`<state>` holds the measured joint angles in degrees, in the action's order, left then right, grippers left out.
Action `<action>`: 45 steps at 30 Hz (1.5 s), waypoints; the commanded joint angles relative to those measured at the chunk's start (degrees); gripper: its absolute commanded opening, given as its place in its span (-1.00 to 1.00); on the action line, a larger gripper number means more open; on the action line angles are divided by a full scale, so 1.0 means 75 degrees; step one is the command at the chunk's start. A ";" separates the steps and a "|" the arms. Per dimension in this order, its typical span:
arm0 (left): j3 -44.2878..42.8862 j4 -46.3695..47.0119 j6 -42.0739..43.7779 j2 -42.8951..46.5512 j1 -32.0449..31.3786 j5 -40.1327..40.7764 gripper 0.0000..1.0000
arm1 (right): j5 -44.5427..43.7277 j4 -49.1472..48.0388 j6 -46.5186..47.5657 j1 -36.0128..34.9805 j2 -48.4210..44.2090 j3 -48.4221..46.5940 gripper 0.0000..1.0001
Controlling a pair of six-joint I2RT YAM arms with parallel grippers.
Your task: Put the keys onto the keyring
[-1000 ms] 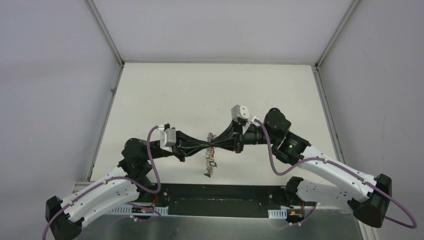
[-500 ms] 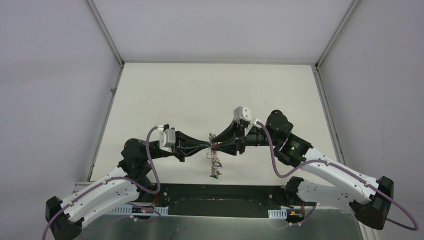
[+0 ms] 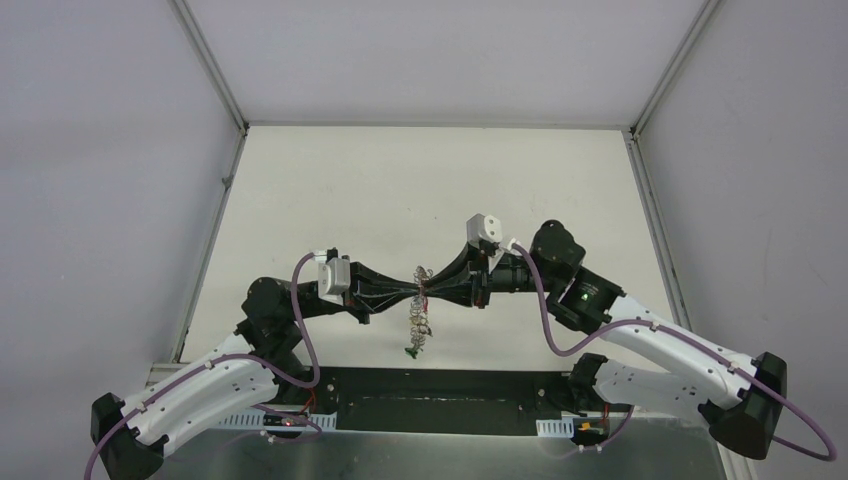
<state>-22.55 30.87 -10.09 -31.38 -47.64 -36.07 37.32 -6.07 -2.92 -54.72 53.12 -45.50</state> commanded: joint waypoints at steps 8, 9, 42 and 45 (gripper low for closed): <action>-0.0307 0.0542 -0.0064 0.0024 -0.0033 -0.0006 -1.00 | 0.0444 -0.0234 0.0114 0.0008 0.0157 -0.0205 -0.87; -0.0310 0.0537 -0.0072 0.0023 -0.0030 -0.0006 -1.00 | 0.0443 -0.0224 0.0126 0.0007 0.0150 -0.0204 -0.95; -0.2298 -0.4657 0.1804 -0.1303 -0.0101 -0.0371 -0.15 | -0.0736 0.8228 0.2180 0.0018 0.2549 -0.4623 -1.00; -0.2242 -0.4315 0.1742 -0.1571 -0.0191 -0.0436 -0.17 | -0.0479 0.8475 0.2153 0.0019 0.2777 -0.4967 -1.00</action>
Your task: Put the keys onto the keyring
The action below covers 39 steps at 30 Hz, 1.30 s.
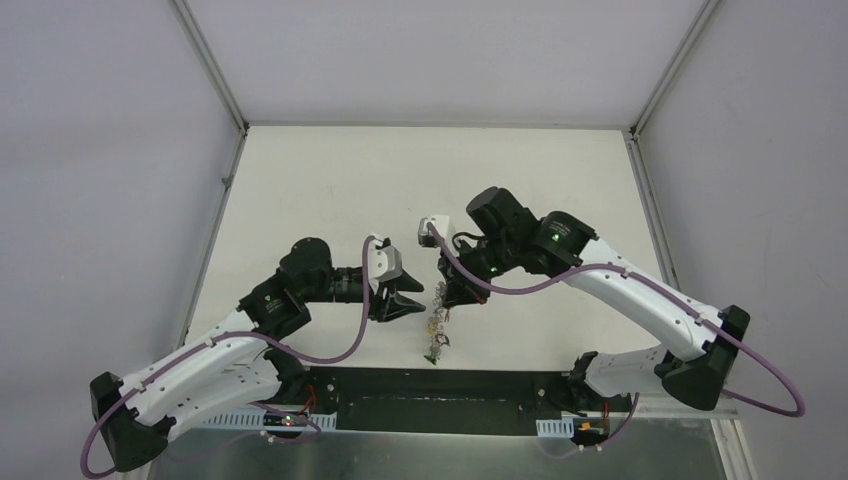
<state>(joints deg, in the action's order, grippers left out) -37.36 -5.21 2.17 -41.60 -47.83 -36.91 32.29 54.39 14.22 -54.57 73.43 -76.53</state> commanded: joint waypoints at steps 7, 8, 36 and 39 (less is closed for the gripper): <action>0.0079 0.1537 -0.0243 -0.0506 -0.0339 -0.0350 -0.24 | 0.0371 0.0764 -0.0102 -0.0005 0.0447 -0.1172 -1.00; 0.0098 0.1613 -0.0272 -0.0533 -0.0346 -0.0331 -0.26 | 0.0395 0.0743 -0.0117 -0.0002 0.0467 -0.1179 -1.00; 0.0066 0.1724 -0.0272 -0.0826 -0.0442 -0.0802 -1.00 | -0.0232 -0.0022 -0.0439 -0.0002 0.0114 -0.0774 -1.00; 0.0127 0.1791 -0.0268 -0.0658 -0.0441 -0.0593 -1.00 | -0.0426 -0.0422 -0.0526 0.0008 -0.0086 -0.0487 -0.58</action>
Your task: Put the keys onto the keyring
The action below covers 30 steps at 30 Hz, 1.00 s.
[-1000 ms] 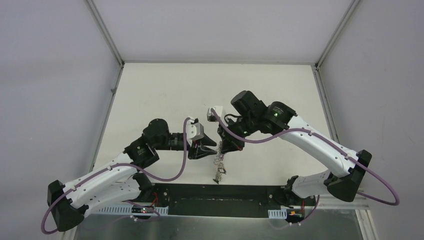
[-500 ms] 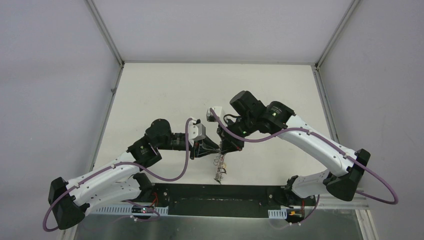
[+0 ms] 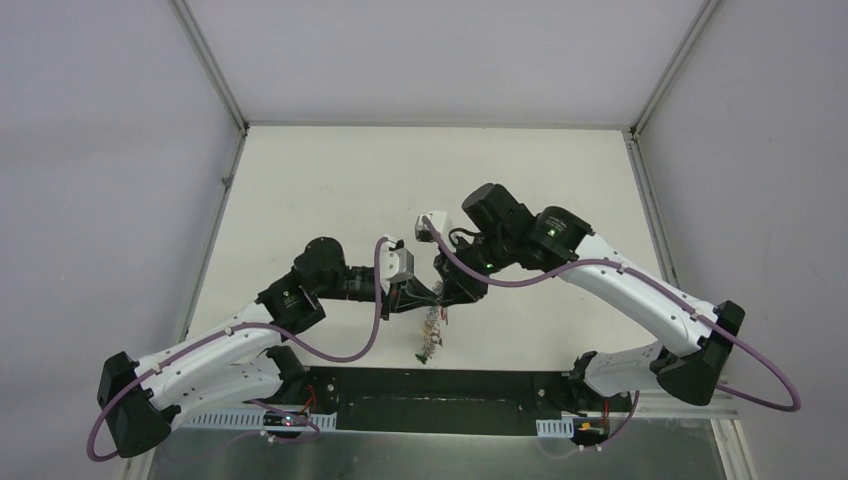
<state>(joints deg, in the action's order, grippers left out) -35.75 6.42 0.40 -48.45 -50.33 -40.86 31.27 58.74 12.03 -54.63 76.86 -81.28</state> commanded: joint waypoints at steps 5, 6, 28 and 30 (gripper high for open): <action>0.0379 0.1154 -0.0610 0.0867 -0.0106 0.0566 -1.00 | -0.0296 -0.2214 -0.0378 0.0114 -0.1461 0.1046 -0.15; 0.0518 0.1406 -0.0702 0.1016 -0.0110 0.0714 -1.00 | -0.0266 -0.2529 -0.0408 0.0126 -0.1670 0.1284 -0.15; 0.1354 0.5379 -0.1550 0.1289 -0.0106 0.0491 -1.00 | 0.1317 -0.6981 -0.1174 0.0261 -0.3545 0.3436 -0.54; 0.1365 0.5359 -0.1527 0.1327 -0.0110 0.0497 -1.00 | 0.1206 -0.6952 -0.1162 0.0265 -0.3575 0.3498 -0.72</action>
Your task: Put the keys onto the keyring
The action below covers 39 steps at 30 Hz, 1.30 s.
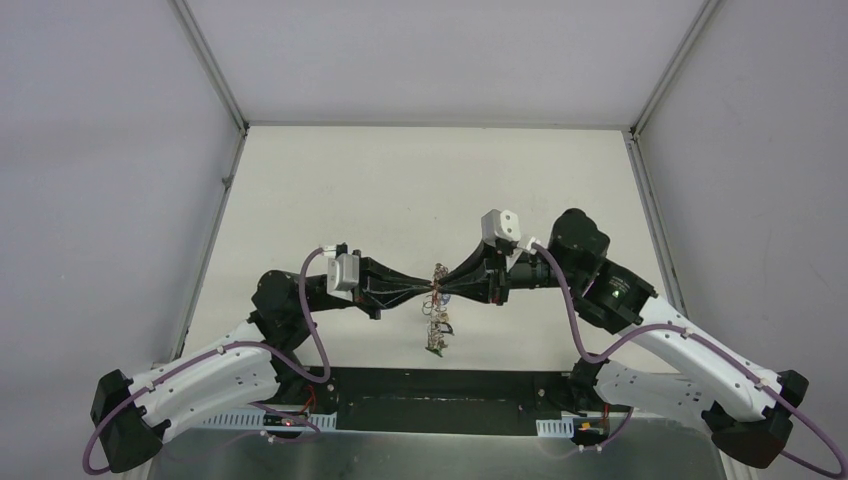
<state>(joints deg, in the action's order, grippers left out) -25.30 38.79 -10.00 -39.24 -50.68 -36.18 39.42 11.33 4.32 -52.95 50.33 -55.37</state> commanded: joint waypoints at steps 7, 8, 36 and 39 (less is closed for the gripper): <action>0.0010 0.0926 -0.0085 0.0213 -0.0054 -0.0039 -1.00 | -0.0118 -0.0292 0.0037 0.0037 -0.0123 0.0164 -0.74; 0.0010 0.0913 -0.0085 0.0215 -0.0057 -0.0039 -1.00 | -0.0100 -0.0247 0.0056 0.0040 -0.0124 0.0156 -0.72; 0.0115 0.1136 -0.0073 0.0347 -0.0061 0.0068 -1.00 | -0.0248 0.0573 0.0551 0.0040 0.0340 0.0390 -1.00; 0.0110 0.1099 -0.0084 0.0334 -0.0064 0.0059 -1.00 | -0.0232 0.0563 0.0528 0.0039 0.0459 0.0311 -1.00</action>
<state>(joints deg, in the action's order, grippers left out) -23.35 39.00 -10.09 -38.33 -50.65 -36.40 37.98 13.26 7.03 -52.95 52.16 -52.34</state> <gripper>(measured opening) 0.009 0.005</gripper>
